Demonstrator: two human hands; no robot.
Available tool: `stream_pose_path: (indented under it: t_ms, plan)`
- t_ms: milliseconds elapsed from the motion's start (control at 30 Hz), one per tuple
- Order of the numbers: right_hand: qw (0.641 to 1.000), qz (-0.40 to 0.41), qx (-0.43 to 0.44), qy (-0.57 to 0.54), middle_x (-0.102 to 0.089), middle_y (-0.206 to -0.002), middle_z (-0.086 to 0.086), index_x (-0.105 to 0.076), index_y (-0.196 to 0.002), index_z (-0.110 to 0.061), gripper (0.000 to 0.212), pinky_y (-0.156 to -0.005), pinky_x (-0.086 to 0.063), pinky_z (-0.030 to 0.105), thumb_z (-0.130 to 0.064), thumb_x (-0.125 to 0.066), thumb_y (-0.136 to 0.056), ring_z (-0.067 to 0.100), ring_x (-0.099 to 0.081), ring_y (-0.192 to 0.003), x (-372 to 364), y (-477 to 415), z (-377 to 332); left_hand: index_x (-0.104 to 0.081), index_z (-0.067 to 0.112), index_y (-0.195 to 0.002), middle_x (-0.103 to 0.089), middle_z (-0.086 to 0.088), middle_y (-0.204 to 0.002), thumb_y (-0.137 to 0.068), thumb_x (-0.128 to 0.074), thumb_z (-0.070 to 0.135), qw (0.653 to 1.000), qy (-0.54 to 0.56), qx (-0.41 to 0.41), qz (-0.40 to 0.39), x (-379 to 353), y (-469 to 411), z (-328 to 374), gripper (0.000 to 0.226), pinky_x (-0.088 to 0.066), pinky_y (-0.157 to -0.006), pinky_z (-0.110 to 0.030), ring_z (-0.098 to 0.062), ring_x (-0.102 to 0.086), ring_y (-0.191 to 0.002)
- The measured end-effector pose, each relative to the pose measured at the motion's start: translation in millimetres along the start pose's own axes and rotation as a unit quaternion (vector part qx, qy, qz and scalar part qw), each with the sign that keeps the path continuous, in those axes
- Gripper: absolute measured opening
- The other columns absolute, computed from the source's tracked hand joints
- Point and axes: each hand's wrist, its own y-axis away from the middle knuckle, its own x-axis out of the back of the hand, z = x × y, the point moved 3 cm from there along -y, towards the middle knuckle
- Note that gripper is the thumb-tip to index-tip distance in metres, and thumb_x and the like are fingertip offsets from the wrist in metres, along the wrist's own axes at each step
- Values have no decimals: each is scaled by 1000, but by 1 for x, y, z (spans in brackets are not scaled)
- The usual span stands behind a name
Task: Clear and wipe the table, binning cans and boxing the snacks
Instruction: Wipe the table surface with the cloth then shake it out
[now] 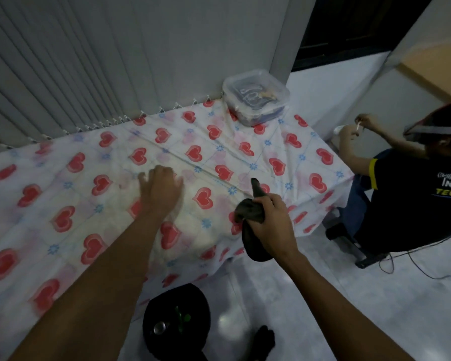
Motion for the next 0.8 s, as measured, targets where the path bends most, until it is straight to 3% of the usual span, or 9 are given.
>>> stream_pose_path:
  t_ms: [67, 167, 233, 300, 400, 500, 567, 667, 800]
  plan:
    - [998, -9, 13, -55, -53, -120, -4, -62, -116, -20, 43, -92, -44, 14, -36, -80, -81, 5, -52, -103, 17, -11, -36, -68, 16, -113, -66, -7, -106, -101, -49, 47, 984, 170, -21, -55, 28, 0, 27, 39, -45, -94, -42, -29, -65, -102]
    - [988, -46, 25, -142, -54, -106, -14, -62, -112, -28, 51, -80, -42, 6, -47, -86, -71, -2, -53, -96, 41, -19, -90, -73, 21, -104, -73, 0, -100, -97, -49, 62, 862, 449, -17, -235, 74, 13, 69, 48, -54, -92, -39, -19, -70, -96]
    - [969, -99, 22, -226, -60, -112, -16, -63, -118, -30, 54, -83, -45, 10, -50, -85, -72, -1, -60, -102, 57, -24, -120, -76, 25, -107, -76, -1, -108, -91, -47, 76, 799, 519, -33, -302, 107, 21, 83, 61, -55, -98, -39, -18, -72, -104]
    - [924, -145, 32, -354, -71, -113, -10, -71, -116, -23, 41, -91, -54, 22, -40, -82, -81, 5, -68, -106, 76, -28, -143, -78, 21, -104, -77, -5, -109, -92, -53, 70, 774, 564, -42, -286, 142, 21, 79, 56, -55, -101, -41, -22, -72, -107]
    - [897, -138, 44, -418, -76, -109, -1, -76, -112, -13, 24, -95, -55, 28, -26, -72, -92, 11, -71, -105, 105, -38, -163, -79, 23, -107, -77, -4, -111, -92, -61, 62, 791, 563, -59, -231, 190, 15, 63, 45, -54, -104, -42, -22, -71, -109]
    - [926, -85, 83, -359, -74, -102, 3, -71, -101, -10, 15, -90, -57, 35, -19, -74, -89, 15, -70, -97, 128, -55, -175, -78, 21, -107, -76, -1, -96, -95, -63, 52, 819, 539, -71, -183, 238, 15, 58, 36, -55, -81, -33, -15, -69, -88]
    - [939, -86, 121, -309, -68, -105, 1, -60, -104, -15, 26, -87, -57, 33, -21, -77, -86, 12, -67, -96, 146, -62, -190, -76, 19, -105, -74, 0, -90, -96, -64, 48, 833, 527, -85, -147, 269, 21, 61, 32, -55, -73, -33, -13, -68, -80]
    - [950, -143, 170, -219, -59, -111, -7, -47, -115, -23, 49, -82, -53, 23, -37, -80, -82, 6, -61, -100, 174, -61, -214, -72, 18, -110, -75, -5, -106, -96, -63, 50, 848, 509, -96, -113, 304, 33, 63, 36, -62, -79, -41, -23, -73, -97]
    - [935, -246, 191, -169, -53, -126, -3, -34, -128, -28, 77, -92, -59, 36, -49, -84, -73, 16, -61, -111, 196, -65, -227, -68, 16, -114, -73, -2, -110, -100, -57, 45, 853, 510, -82, -70, 324, 44, 64, 33, -63, -82, -40, -23, -71, -104]
